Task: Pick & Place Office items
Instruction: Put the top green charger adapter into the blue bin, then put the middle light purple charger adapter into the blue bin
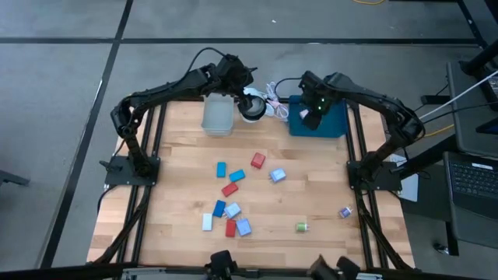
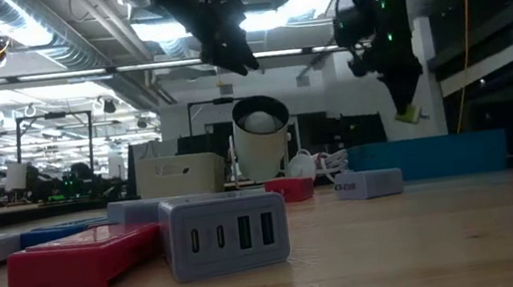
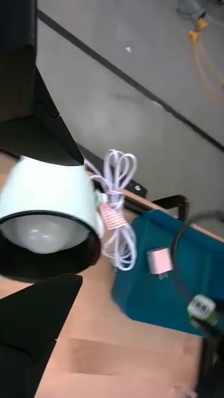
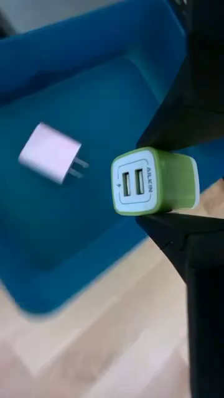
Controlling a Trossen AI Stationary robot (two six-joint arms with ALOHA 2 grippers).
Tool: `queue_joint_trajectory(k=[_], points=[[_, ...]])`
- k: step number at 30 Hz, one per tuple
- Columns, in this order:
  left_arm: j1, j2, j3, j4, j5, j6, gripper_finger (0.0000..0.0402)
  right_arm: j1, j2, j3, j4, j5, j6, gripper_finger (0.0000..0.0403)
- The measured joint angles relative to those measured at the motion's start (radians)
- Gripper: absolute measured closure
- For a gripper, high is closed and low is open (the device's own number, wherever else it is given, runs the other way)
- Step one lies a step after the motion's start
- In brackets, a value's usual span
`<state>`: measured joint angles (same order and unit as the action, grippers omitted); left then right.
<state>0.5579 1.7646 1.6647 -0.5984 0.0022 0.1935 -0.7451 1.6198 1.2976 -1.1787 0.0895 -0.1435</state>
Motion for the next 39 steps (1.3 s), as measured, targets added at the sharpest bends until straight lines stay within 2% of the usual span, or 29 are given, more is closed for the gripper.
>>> queue_joint_trajectory(k=[7, 11, 16, 22, 25, 30, 36, 39], points=[[0.000, -0.022, 0.005, -0.088, 0.005, -0.010, 0.0107, -0.110, 0.131, -0.005, 0.069, 0.011, -0.021, 0.0264], [0.000, -0.044, 0.005, -0.087, 0.046, -0.055, 0.0107, -0.124, 0.193, -0.005, 0.093, 0.000, -0.028, 0.0264], [-0.002, -0.065, 0.005, -0.094, 0.037, -0.075, 0.0107, -0.125, 0.202, 0.006, 0.080, -0.001, 0.029, 0.0257], [-0.002, -0.065, 0.005, -0.093, 0.043, -0.076, 0.0107, -0.125, 0.197, 0.041, 0.037, 0.023, 0.037, 0.0112], [-0.008, -0.065, 0.005, -0.093, 0.045, -0.084, 0.0107, -0.125, 0.197, 0.077, 0.028, 0.010, 0.052, 0.0084], [-0.016, -0.066, 0.005, -0.106, 0.047, -0.085, 0.0107, -0.120, 0.197, 0.189, 0.023, -0.025, 0.072, 0.0097], [-0.060, -0.066, 0.005, -0.145, 0.080, -0.103, 0.0107, -0.065, 0.141, 0.356, 0.025, -0.310, 0.154, 0.0143], [-0.098, -0.066, 0.005, -0.103, 0.104, -0.153, 0.0107, 0.016, 0.086, 0.391, 0.023, -0.364, 0.181, 0.0165]])
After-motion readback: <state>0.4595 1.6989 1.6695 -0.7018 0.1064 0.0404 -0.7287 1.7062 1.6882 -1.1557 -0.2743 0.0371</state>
